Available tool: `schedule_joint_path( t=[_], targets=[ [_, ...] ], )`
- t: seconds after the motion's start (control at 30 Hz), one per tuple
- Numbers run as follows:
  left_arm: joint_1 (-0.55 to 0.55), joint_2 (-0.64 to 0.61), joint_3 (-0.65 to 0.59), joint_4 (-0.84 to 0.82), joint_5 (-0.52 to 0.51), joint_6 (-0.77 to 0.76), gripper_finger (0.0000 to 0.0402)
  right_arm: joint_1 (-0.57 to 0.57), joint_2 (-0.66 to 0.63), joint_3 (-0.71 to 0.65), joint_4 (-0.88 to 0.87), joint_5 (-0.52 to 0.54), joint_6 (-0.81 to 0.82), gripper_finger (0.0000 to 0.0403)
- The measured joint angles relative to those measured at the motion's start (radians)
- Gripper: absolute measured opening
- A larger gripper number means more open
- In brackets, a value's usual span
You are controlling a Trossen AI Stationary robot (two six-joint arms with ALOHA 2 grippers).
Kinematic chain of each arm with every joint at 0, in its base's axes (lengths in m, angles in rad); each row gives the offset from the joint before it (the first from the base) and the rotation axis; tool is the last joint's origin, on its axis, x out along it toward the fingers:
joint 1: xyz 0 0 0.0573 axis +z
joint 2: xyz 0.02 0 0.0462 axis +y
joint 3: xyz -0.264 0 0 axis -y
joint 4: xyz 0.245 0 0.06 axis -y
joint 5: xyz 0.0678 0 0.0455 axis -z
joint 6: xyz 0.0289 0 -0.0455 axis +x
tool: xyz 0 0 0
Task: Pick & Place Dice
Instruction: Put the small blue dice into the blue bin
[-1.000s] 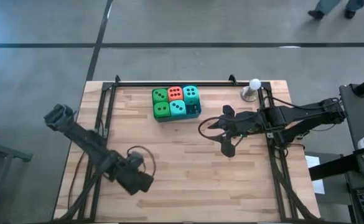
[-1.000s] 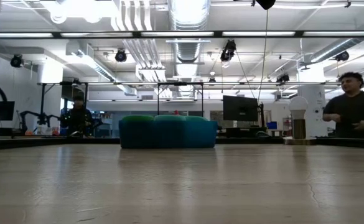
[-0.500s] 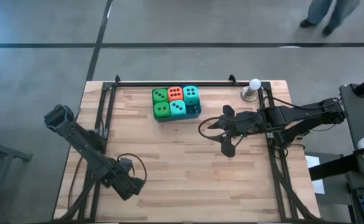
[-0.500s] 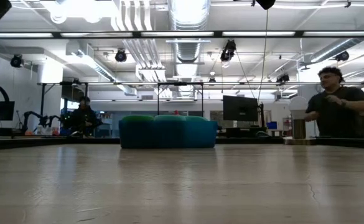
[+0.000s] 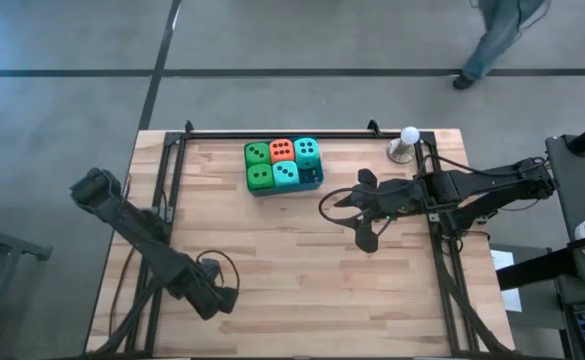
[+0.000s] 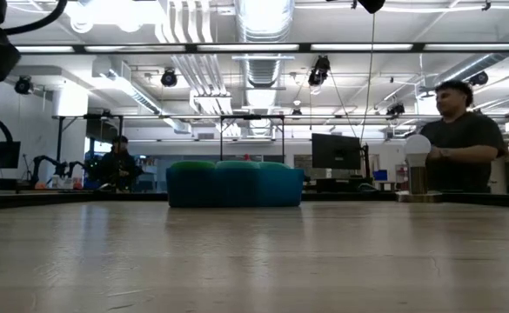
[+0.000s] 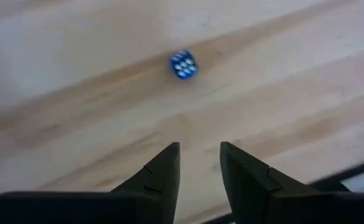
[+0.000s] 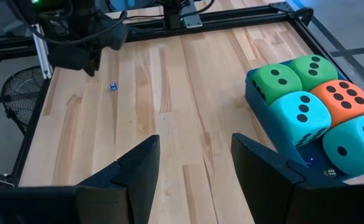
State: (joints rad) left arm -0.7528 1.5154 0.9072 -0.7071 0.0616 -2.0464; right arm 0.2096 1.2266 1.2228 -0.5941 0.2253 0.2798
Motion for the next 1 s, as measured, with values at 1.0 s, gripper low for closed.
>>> schedule_joint_path(
  t=[1.0],
  targets=[
    [0.022, -0.002, -0.043, 0.095, 0.000, -0.027, 0.0143, 0.000, 0.000, 0.000, 0.001, 0.001, -0.004, 0.0194]
  ],
)
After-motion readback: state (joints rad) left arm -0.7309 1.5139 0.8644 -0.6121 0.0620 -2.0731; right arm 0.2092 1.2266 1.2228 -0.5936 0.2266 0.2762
